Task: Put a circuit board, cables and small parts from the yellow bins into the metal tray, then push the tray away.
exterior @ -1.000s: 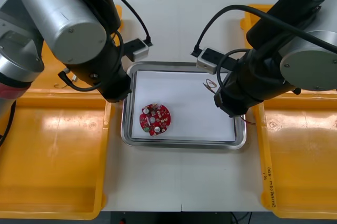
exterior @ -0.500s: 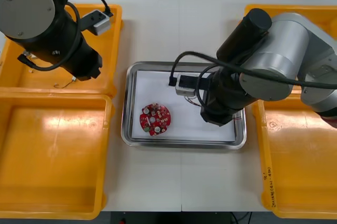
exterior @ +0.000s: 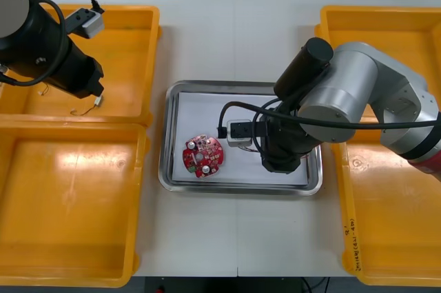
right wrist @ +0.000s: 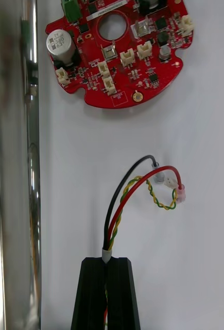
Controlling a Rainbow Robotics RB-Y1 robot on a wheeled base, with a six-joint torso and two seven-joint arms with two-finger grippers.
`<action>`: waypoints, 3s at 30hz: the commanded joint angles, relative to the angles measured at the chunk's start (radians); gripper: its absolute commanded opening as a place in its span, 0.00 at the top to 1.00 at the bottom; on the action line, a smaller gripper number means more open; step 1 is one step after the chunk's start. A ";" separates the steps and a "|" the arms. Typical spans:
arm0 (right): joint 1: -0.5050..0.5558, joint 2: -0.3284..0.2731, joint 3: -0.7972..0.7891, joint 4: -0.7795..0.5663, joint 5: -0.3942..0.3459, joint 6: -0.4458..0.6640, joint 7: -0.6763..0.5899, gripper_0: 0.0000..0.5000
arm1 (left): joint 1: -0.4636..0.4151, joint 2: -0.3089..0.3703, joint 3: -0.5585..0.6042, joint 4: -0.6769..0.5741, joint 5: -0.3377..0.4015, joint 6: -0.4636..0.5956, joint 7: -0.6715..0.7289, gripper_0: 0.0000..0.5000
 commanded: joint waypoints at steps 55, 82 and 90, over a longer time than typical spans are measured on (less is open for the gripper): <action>-0.019 0.053 -0.124 0.033 -0.030 -0.003 0.003 0.00 | -0.087 0.047 0.109 0.527 -0.091 -0.358 -0.386 0.00; -0.042 0.150 -0.753 -0.014 -0.010 0.441 -0.373 0.00 | -0.111 0.041 0.109 0.748 -0.175 -0.534 -0.431 0.00; -0.044 0.150 -0.830 0.039 0.119 0.441 -0.370 0.00 | -0.110 0.040 0.109 0.794 -0.172 -0.600 -0.451 0.00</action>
